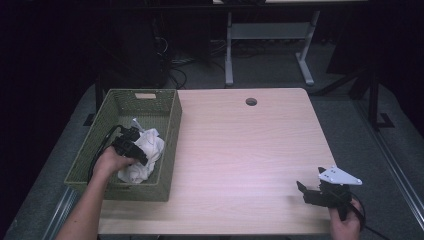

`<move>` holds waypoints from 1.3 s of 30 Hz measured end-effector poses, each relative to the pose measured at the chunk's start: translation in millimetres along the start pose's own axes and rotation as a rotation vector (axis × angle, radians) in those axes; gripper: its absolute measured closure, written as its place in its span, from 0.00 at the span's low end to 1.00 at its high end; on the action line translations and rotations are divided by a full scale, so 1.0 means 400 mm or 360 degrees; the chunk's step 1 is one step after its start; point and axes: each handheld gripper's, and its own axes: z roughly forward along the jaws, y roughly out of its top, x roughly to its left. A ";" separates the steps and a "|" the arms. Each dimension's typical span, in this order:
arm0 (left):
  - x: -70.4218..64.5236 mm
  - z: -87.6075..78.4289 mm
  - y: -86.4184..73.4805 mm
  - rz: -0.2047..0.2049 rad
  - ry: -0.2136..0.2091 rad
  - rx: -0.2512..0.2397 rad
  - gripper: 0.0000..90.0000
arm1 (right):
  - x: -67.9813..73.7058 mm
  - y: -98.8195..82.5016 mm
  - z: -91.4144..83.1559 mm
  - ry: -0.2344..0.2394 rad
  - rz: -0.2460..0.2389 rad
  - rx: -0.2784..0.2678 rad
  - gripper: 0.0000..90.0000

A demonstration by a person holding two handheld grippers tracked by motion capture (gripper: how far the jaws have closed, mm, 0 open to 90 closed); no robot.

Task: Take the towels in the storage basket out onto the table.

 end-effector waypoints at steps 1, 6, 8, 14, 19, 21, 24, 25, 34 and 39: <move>0.001 0.002 0.000 0.0003 0.0005 0.0011 0.42 | 0.000 0.000 0.000 -0.0001 0.0002 0.0000 0.15; 0.003 0.006 -0.002 0.0006 0.0001 0.0012 0.46 | 0.000 0.000 0.000 -0.0008 0.0009 0.0002 0.15; 0.004 0.006 -0.004 0.0007 0.0002 0.0013 0.47 | 0.000 0.000 0.000 -0.0009 0.0006 0.0002 0.15; 0.001 0.004 -0.005 0.0013 -0.0013 0.0012 0.57 | 0.003 0.001 0.003 -0.0005 0.0002 0.0007 0.15; 0.004 0.004 -0.007 0.0011 -0.0021 0.0011 0.63 | 0.001 0.001 0.000 -0.0005 -0.0003 0.0000 0.15; 0.005 0.004 -0.009 0.0001 -0.0023 -0.0001 0.64 | 0.001 0.001 -0.001 -0.0005 0.0004 0.0000 0.15; 0.007 0.004 -0.012 -0.0004 -0.0031 -0.0011 0.64 | 0.001 0.000 0.001 -0.0005 -0.0001 0.0000 0.15; 0.008 0.004 -0.012 -0.0004 -0.0032 -0.0011 0.64 | 0.001 0.000 0.002 -0.0005 -0.0001 0.0008 0.15; 0.018 0.003 -0.013 -0.0018 -0.0056 -0.0020 0.68 | 0.001 -0.008 0.006 -0.0008 0.0017 0.0014 0.15; 0.021 0.000 -0.014 -0.0026 -0.0066 -0.0016 0.74 | -0.001 -0.008 0.003 -0.0007 0.0016 0.0007 0.15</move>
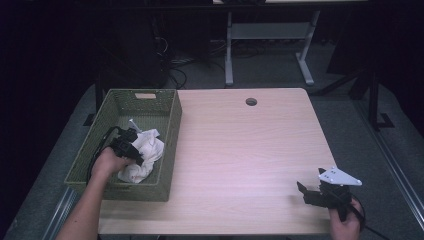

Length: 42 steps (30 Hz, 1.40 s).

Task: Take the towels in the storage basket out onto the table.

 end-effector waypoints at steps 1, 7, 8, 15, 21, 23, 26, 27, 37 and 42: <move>0.000 -0.001 -0.001 0.0005 0.0001 0.0000 0.75 | 0.000 0.001 -0.002 -0.0002 -0.0005 -0.0002 0.15; -0.001 -0.007 -0.007 0.0012 0.0002 -0.0002 0.78 | 0.002 0.002 0.000 -0.0004 -0.0004 0.0005 0.15; 0.000 -0.008 -0.008 0.0005 -0.0010 0.0000 0.78 | 0.002 0.002 0.000 -0.0002 -0.0005 0.0008 0.15; 0.017 -0.045 -0.026 -0.0015 -0.0039 -0.0071 0.79 | 0.005 0.002 0.003 0.0000 -0.0004 0.0015 0.15; 0.035 -0.088 -0.046 -0.0048 -0.0101 -0.0175 0.79 | 0.006 0.005 -0.001 -0.0007 -0.0013 0.0007 0.15; 0.040 -0.095 -0.052 -0.0061 -0.0118 -0.0198 0.79 | 0.006 0.005 -0.002 -0.0011 -0.0012 0.0005 0.15; 0.047 -0.107 -0.063 -0.0070 -0.0144 -0.0237 0.79 | 0.007 0.005 -0.003 -0.0007 -0.0011 0.0008 0.15; 0.049 -0.112 -0.067 -0.0076 -0.0166 -0.0257 0.79 | 0.008 0.005 -0.003 -0.0008 -0.0013 0.0008 0.15; 0.068 -0.158 -0.086 -0.0151 -0.0337 -0.0438 0.79 | 0.004 0.004 -0.007 -0.0020 -0.0002 -0.0003 0.15; 0.058 -0.175 -0.086 -0.0108 -0.0278 -0.0470 0.79 | 0.005 0.004 -0.005 -0.0015 -0.0004 0.0006 0.15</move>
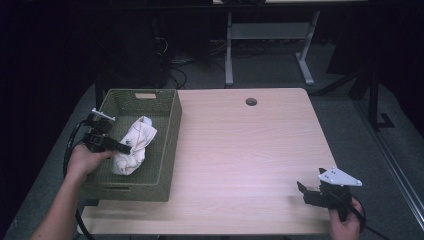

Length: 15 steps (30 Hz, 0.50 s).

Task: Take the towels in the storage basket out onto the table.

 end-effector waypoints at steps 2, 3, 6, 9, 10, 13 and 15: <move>-0.004 -0.007 0.001 0.0009 -0.0008 -0.0017 0.79 | 0.001 0.000 0.001 0.0001 -0.0001 0.0004 0.15; -0.006 -0.010 0.002 0.0012 -0.0020 -0.0022 0.79 | 0.001 0.000 0.001 -0.0002 0.0001 0.0003 0.15; -0.011 -0.020 0.003 0.0023 -0.0035 -0.0037 0.79 | 0.001 0.000 0.001 -0.0002 0.0004 0.0002 0.15; -0.016 -0.033 0.004 0.0021 -0.0074 -0.0068 0.79 | 0.002 0.000 0.001 -0.0005 0.0005 0.0005 0.15; -0.016 -0.038 0.005 0.0021 -0.0090 -0.0077 0.79 | 0.003 0.000 0.000 -0.0004 0.0006 0.0005 0.15; -0.014 -0.047 0.005 -0.0004 -0.0130 -0.0102 0.79 | 0.003 0.001 0.001 -0.0004 0.0003 0.0004 0.15; -0.013 -0.052 0.006 -0.0020 -0.0135 -0.0109 0.79 | 0.004 0.003 -0.002 -0.0004 -0.0001 0.0000 0.15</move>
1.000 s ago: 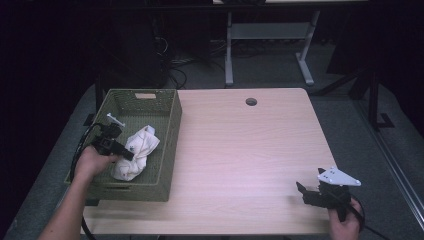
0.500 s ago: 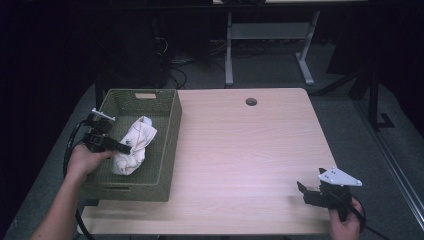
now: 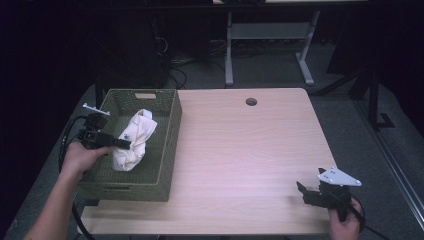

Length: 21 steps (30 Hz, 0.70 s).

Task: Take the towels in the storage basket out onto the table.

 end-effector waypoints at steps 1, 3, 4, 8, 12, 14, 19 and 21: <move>-0.002 -0.004 0.001 -0.0002 -0.0002 -0.0007 0.79 | 0.000 0.000 -0.002 -0.0003 -0.0006 -0.0008 0.15; -0.007 -0.017 0.004 0.0007 -0.0003 -0.0037 0.79 | 0.000 0.000 -0.004 -0.0005 -0.0002 -0.0016 0.15; -0.011 -0.025 0.007 0.0015 -0.0007 -0.0044 0.79 | -0.001 0.000 -0.003 -0.0004 0.0001 -0.0014 0.15; -0.026 -0.053 0.017 0.0028 -0.0032 -0.0094 0.80 | 0.002 0.001 0.003 0.0000 -0.0008 0.0000 0.15; -0.042 -0.072 0.027 0.0038 -0.0062 -0.0121 0.80 | 0.008 0.003 0.005 0.0001 -0.0013 0.0004 0.15; -0.053 -0.078 0.031 0.0049 -0.0070 -0.0133 0.80 | 0.009 0.004 0.005 0.0005 -0.0021 0.0004 0.15; -0.079 -0.084 0.044 0.0074 -0.0067 -0.0141 0.80 | 0.007 0.004 0.002 0.0004 -0.0019 -0.0007 0.15; -0.090 -0.083 0.051 0.0088 -0.0075 -0.0143 0.80 | 0.006 0.004 0.001 0.0002 -0.0013 -0.0009 0.15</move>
